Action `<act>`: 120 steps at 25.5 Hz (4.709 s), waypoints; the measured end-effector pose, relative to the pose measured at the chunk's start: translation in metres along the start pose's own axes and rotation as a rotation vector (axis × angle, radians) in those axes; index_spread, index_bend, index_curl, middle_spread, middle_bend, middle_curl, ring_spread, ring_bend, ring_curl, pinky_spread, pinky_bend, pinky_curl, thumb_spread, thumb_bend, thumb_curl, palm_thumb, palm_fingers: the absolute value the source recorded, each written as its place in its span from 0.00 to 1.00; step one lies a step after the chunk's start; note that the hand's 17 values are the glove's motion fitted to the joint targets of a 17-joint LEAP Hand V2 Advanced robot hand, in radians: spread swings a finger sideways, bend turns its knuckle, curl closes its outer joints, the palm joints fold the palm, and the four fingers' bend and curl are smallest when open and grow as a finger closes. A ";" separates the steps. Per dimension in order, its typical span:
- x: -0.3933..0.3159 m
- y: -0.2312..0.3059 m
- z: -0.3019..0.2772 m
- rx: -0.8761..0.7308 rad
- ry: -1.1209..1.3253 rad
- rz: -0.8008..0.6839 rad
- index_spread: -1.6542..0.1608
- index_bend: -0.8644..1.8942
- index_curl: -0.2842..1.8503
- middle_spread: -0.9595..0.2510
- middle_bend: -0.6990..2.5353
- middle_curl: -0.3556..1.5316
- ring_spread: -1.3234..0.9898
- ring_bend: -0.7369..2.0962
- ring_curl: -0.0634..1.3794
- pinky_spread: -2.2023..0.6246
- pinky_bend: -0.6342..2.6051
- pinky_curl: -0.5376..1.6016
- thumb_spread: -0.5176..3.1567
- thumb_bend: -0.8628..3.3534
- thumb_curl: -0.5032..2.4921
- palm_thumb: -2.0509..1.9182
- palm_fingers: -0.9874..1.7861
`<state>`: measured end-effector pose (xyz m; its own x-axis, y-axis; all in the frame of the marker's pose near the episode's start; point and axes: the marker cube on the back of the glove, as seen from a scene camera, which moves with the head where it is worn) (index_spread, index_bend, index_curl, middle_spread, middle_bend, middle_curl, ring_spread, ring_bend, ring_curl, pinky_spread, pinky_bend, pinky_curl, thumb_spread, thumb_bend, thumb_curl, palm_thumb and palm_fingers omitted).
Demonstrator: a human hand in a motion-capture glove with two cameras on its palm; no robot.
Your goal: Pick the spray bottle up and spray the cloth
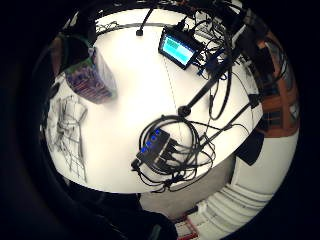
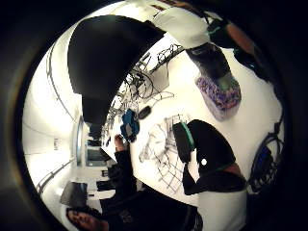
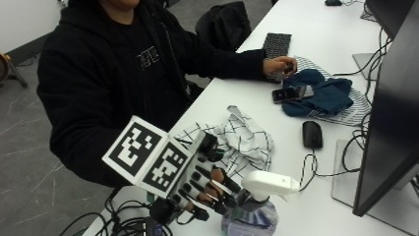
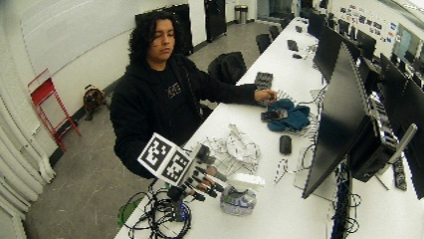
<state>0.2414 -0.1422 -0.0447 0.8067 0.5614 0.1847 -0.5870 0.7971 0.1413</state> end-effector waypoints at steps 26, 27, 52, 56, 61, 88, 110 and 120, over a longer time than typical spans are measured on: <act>-0.011 -0.085 0.067 0.327 -0.734 0.103 0.74 0.39 0.32 0.60 0.33 0.41 0.46 0.44 0.32 0.69 0.31 0.42 0.30 0.22 0.32 0.74 0.89; -0.011 -0.086 0.067 0.351 -0.729 0.098 0.74 0.39 0.32 0.60 0.33 0.42 0.46 0.45 0.33 0.68 0.31 0.42 0.29 0.21 0.33 0.74 0.89; -0.042 -0.041 -0.003 0.116 -0.562 0.001 0.74 0.42 0.37 0.59 0.37 0.45 0.47 0.50 0.37 0.66 0.34 0.44 0.22 0.20 0.39 0.75 0.86; -0.073 -0.018 -0.023 -0.017 -0.325 -0.043 0.74 0.42 0.37 0.59 0.38 0.46 0.47 0.50 0.38 0.66 0.34 0.45 0.22 0.20 0.39 0.75 0.86; -0.110 0.010 -0.019 -0.307 -0.033 -0.137 0.75 0.42 0.37 0.59 0.38 0.46 0.47 0.50 0.38 0.66 0.34 0.45 0.22 0.20 0.40 0.75 0.86; -0.153 0.139 0.148 -0.786 1.001 -0.460 0.75 0.42 0.39 0.59 0.38 0.46 0.46 0.49 0.37 0.66 0.34 0.44 0.21 0.20 0.42 0.75 0.85; -0.384 0.036 0.107 -0.005 -0.543 -0.470 0.75 0.41 0.39 0.60 0.37 0.45 0.47 0.49 0.37 0.66 0.34 0.44 0.22 0.20 0.42 0.75 0.85; -0.363 0.040 0.185 0.002 -0.807 -0.333 0.75 0.40 0.39 0.60 0.37 0.45 0.47 0.50 0.37 0.66 0.33 0.44 0.23 0.20 0.43 0.76 0.85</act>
<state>-0.0877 -0.3548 0.0739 0.6425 -0.0305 0.7657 -0.3299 0.8909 0.3123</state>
